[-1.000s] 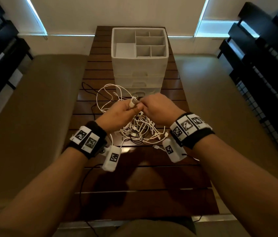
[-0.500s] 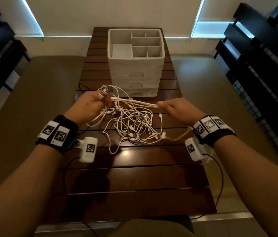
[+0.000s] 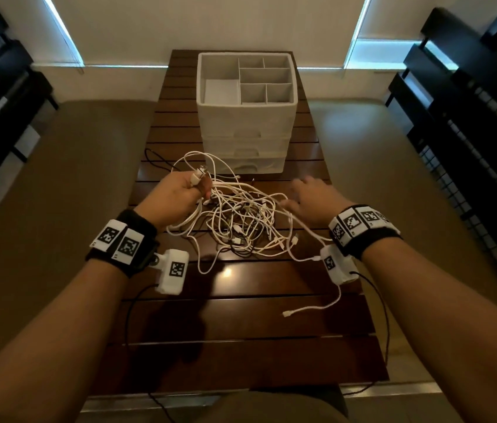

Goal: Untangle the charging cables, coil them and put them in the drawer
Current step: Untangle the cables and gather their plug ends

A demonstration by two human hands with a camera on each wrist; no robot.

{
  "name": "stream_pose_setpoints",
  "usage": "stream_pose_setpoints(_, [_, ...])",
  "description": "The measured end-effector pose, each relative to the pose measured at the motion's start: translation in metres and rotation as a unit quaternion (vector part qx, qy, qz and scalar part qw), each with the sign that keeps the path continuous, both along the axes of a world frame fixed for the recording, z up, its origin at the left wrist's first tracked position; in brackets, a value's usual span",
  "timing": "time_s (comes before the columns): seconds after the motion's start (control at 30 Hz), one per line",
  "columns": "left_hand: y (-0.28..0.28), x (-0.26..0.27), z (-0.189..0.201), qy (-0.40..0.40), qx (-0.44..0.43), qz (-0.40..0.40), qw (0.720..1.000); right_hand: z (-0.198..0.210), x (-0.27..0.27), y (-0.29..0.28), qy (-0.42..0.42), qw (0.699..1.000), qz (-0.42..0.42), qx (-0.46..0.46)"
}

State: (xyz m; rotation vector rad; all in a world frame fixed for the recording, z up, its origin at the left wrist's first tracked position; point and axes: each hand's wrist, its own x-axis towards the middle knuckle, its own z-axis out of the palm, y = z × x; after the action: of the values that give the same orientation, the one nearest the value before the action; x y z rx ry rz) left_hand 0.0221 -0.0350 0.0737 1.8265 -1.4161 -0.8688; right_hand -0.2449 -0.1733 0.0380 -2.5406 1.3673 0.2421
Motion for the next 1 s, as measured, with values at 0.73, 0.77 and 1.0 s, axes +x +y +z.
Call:
stream_pose_setpoints(0.73, [0.005, -0.045, -0.019, 0.426, 0.027, 0.057, 0.903, 0.013, -0.011, 0.017, 0.176, 0.980, 0.031, 0.089])
stream_pose_setpoints(0.77, [0.005, -0.046, -0.022, 0.434, 0.021, 0.065, 0.898, 0.011, -0.008, 0.020, 0.142, 0.983, 0.034, 0.114])
stream_pose_setpoints(1.0, [0.010, -0.034, -0.032, 0.479, -0.033, 0.114, 0.870, 0.000, 0.013, 0.033, -0.155, 0.973, 0.062, 0.159])
